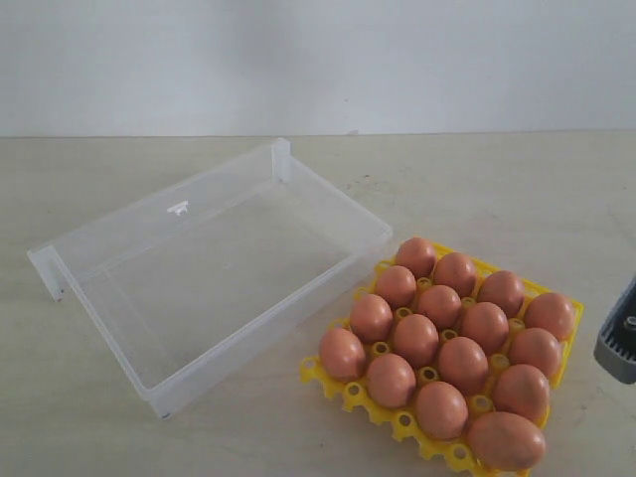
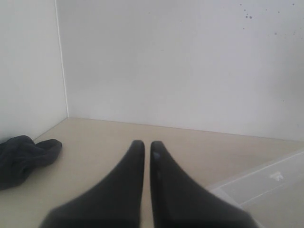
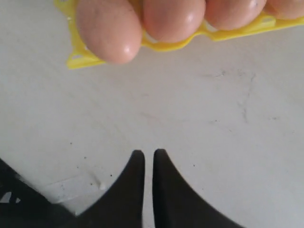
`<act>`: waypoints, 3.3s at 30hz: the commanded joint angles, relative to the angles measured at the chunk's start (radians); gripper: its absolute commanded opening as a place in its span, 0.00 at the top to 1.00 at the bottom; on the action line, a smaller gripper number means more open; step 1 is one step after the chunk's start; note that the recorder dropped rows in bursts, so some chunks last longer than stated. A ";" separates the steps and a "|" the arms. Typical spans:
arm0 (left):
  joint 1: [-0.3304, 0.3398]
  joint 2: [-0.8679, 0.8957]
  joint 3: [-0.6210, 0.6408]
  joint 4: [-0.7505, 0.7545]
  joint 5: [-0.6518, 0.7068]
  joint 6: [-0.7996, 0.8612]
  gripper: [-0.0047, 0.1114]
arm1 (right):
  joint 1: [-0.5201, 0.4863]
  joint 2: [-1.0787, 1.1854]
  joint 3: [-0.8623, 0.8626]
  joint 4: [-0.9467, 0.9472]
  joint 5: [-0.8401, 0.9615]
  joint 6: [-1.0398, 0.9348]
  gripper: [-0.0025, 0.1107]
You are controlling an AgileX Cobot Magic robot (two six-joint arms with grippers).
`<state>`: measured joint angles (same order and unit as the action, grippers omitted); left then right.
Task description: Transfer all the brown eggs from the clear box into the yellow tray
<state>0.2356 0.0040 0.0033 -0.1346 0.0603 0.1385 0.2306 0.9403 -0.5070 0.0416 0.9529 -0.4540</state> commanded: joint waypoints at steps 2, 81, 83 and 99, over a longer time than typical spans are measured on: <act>-0.001 -0.004 -0.003 0.000 -0.008 0.002 0.92 | -0.001 0.048 0.006 0.073 -0.110 -0.054 0.98; -0.001 -0.004 -0.003 0.000 -0.007 0.002 0.92 | -0.001 0.210 0.238 0.401 -0.599 -0.575 0.98; -0.001 -0.004 -0.003 0.000 -0.007 0.002 0.92 | -0.001 0.210 0.238 0.401 -0.598 -0.575 0.98; -0.001 -0.004 -0.003 0.000 -0.009 0.002 0.92 | -0.001 0.208 0.231 0.470 -0.617 -0.573 0.98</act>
<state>0.2356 0.0040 0.0033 -0.1346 0.0603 0.1385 0.2306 1.1491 -0.2726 0.4915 0.3466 -1.0195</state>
